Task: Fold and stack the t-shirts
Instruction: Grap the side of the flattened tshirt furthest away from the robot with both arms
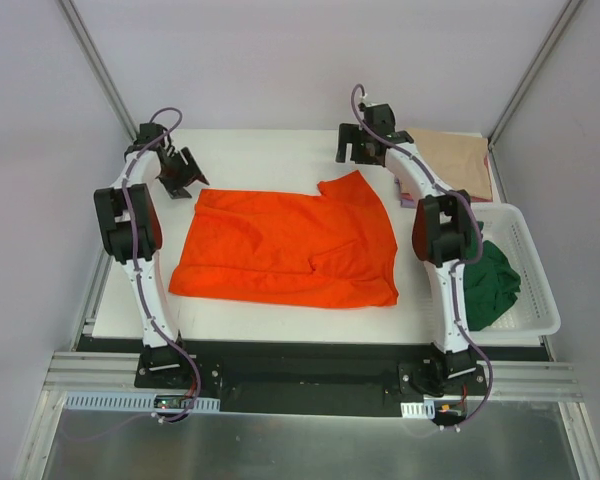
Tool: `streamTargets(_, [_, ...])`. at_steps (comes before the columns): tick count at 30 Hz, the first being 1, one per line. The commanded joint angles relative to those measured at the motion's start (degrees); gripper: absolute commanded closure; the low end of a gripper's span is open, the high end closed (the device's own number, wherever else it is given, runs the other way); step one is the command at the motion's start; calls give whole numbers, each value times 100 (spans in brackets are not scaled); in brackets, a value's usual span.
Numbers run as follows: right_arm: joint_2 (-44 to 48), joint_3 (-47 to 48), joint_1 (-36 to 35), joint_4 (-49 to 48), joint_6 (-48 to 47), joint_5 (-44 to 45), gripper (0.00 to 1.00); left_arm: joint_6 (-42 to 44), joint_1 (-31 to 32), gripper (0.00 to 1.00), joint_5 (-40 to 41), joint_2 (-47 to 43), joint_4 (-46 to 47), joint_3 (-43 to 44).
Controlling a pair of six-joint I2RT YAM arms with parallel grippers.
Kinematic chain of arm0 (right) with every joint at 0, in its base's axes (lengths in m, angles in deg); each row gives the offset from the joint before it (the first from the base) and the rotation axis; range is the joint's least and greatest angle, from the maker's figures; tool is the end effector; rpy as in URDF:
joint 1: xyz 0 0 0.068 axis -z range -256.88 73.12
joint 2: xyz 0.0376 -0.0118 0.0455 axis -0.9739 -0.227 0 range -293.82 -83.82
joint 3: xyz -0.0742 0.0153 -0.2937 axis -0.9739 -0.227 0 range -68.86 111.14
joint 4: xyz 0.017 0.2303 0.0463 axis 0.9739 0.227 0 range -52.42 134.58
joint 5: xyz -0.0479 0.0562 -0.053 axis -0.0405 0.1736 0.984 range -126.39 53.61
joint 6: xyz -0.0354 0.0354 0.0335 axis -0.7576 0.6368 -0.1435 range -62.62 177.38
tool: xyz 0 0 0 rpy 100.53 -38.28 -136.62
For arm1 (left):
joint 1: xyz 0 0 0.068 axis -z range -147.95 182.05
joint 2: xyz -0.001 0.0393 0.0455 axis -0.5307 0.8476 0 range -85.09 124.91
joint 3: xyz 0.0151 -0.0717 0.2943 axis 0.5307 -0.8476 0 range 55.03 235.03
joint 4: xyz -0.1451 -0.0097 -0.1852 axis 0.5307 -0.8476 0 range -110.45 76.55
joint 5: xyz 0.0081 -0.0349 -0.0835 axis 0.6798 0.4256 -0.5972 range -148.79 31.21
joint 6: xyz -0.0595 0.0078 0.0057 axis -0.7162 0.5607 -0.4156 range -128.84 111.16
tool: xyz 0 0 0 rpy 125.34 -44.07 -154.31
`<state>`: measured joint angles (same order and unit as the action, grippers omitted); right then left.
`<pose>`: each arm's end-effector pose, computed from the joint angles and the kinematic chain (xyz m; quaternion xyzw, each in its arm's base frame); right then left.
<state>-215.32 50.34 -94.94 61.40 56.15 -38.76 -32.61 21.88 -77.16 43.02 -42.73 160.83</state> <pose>0.5093 0.1681 0.2773 -0.1586 0.8771 0.0846 0.4454 0.4928 0.0741 0.2278 -0.2219 0.9070 -0.1881 0.3046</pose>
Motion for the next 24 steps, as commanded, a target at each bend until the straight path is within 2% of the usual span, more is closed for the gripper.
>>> streamTargets(1, [-884,1393,66,325,114,-35,4,145,24,40,-544,134,-333,292])
streamTargets(2, [-1069,1596,92,308,280,-79,4,127,24,45,-684,187,-333,266])
streamTargets(7, [-1474,1642,198,-131,720,-52,4,109,59,52,-624,231,-333,11])
streamTargets(14, [-1694,1695,215,-175,897,-281,3,83,95,94,-835,311,-333,116])
streamTargets(15, [-1703,1695,198,-167,897,-368,5,66,95,100,-800,311,-333,177])
streamTargets(18, [-1695,1642,207,-114,985,-553,21,30,95,100,-852,346,-333,397])
streamTargets(23, [-1554,1501,180,307,959,-327,37,-14,121,100,-870,302,-333,608])
streamTargets(24, [-1510,1501,189,439,924,-204,47,-5,138,100,-887,276,-333,626])
